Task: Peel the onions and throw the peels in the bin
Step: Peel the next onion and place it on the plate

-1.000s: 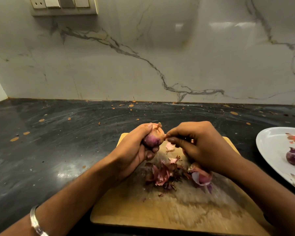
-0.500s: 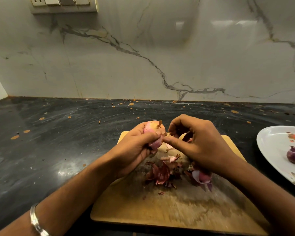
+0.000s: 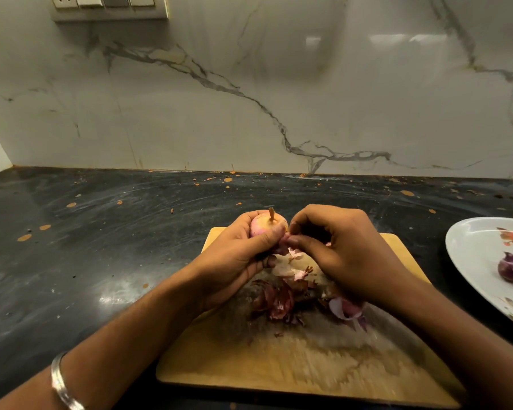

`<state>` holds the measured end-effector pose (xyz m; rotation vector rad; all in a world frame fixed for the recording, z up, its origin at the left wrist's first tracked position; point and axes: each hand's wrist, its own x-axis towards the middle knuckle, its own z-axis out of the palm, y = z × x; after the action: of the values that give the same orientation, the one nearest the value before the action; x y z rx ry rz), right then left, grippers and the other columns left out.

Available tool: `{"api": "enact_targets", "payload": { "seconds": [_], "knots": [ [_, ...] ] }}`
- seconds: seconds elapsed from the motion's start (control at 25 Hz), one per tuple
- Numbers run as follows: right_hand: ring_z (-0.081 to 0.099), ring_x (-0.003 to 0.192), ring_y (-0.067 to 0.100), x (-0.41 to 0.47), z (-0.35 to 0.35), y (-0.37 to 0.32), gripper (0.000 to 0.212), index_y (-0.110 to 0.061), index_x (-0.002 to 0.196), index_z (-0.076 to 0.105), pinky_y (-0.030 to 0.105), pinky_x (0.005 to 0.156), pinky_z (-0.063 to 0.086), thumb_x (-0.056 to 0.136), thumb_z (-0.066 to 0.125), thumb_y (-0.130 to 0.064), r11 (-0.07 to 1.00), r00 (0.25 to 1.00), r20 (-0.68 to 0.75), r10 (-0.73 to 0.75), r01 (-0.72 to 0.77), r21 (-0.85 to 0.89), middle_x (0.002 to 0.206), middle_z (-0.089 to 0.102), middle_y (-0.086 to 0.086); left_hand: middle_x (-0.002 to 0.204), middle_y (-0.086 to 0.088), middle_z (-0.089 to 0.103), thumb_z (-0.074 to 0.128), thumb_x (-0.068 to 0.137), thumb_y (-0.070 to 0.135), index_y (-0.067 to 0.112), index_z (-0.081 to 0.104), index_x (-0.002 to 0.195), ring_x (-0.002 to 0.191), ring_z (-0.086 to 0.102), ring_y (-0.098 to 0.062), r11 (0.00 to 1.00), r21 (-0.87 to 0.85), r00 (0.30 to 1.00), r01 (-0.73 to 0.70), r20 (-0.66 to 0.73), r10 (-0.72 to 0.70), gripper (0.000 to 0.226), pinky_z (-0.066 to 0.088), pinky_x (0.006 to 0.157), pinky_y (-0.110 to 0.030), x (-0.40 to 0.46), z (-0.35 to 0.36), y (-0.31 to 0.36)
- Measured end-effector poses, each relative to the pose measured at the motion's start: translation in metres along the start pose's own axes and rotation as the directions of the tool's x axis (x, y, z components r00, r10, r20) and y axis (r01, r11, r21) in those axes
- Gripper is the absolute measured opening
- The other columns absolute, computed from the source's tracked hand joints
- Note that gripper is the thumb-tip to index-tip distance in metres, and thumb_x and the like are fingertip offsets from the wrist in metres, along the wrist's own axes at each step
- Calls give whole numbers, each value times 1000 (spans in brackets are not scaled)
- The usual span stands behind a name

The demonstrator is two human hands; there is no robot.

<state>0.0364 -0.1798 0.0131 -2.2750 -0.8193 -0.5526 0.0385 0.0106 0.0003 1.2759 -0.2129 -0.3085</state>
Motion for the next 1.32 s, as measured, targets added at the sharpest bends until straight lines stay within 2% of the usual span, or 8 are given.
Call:
{"api": "enact_targets", "payload": {
  "seconds": [0.2, 0.36, 0.52, 0.68, 0.88, 1.04, 1.24, 1.32],
  "knots": [
    [59, 75, 3, 0, -5, 2, 4, -17, 92, 68, 19, 67, 48, 90, 69, -13, 993, 993, -86, 78, -84, -77, 81, 65, -10, 105, -12, 67, 64, 78, 19, 7, 52, 131, 84, 68, -15, 999, -30, 999, -45, -19, 44, 55, 56, 66, -21, 3, -5, 2],
    [61, 76, 9, 0, -7, 0, 11, -18, 95, 72, 32, 69, 52, 87, 66, -12, 995, 996, -77, 49, -55, -77, 83, 67, -6, 105, -7, 71, 62, 80, 28, 8, 56, 128, 89, 69, -12, 997, 10, 996, -78, -53, 78, 52, 55, 72, -24, 5, -6, 1],
    [60, 84, 9, -3, -3, -3, 13, -26, 94, 73, 30, 65, 52, 83, 69, -31, 998, 995, 86, 53, -50, -28, 91, 62, -11, 109, -4, 72, 63, 79, 31, 10, 57, 127, 90, 67, -9, 992, 85, 992, -97, -76, 104, 53, 44, 66, -23, 5, -7, 1],
    [62, 79, 7, -2, -3, -5, 33, -23, 88, 64, 26, 64, 53, 81, 67, -55, 998, 998, -38, 58, -59, -37, 80, 63, -14, 112, -8, 72, 67, 76, 26, 10, 55, 129, 94, 67, -15, 993, 76, 994, -91, -47, 95, 57, 48, 70, -26, 5, -8, -2],
    [65, 74, 4, -2, -2, -4, 11, -18, 89, 71, 25, 67, 53, 85, 75, -27, 998, 998, -23, 60, -60, 6, 76, 68, -13, 114, -11, 72, 70, 73, 27, 10, 56, 127, 93, 69, -17, 996, 34, 996, -77, -36, 79, 58, 55, 69, -23, 5, -8, -3],
    [63, 69, 6, -3, 0, -4, 7, -19, 85, 69, 26, 62, 52, 84, 76, -19, 998, 996, 57, 63, -63, 1, 71, 66, -12, 112, -12, 70, 64, 78, 34, 6, 59, 124, 91, 68, -14, 997, -7, 995, -83, -58, 83, 55, 55, 66, -20, 8, -10, -1],
    [61, 72, 9, -3, -1, -7, 5, -23, 82, 67, 21, 59, 45, 83, 72, -21, 1000, 987, 160, 1, -1, -2, 75, 66, -11, 126, -17, 66, 60, 81, 41, 11, 62, 127, 102, 62, -18, 995, 45, 995, -84, -50, 86, 55, 49, 73, -26, 9, -12, -1],
    [61, 70, 11, -2, -1, -7, 13, -21, 78, 66, 22, 57, 45, 85, 73, -29, 1000, 994, 108, 3, -4, 13, 73, 65, -9, 125, -17, 67, 63, 79, 42, 11, 62, 127, 104, 60, -21, 995, 41, 995, -91, -45, 93, 57, 46, 76, -29, 9, -11, -2]
  ]
}}
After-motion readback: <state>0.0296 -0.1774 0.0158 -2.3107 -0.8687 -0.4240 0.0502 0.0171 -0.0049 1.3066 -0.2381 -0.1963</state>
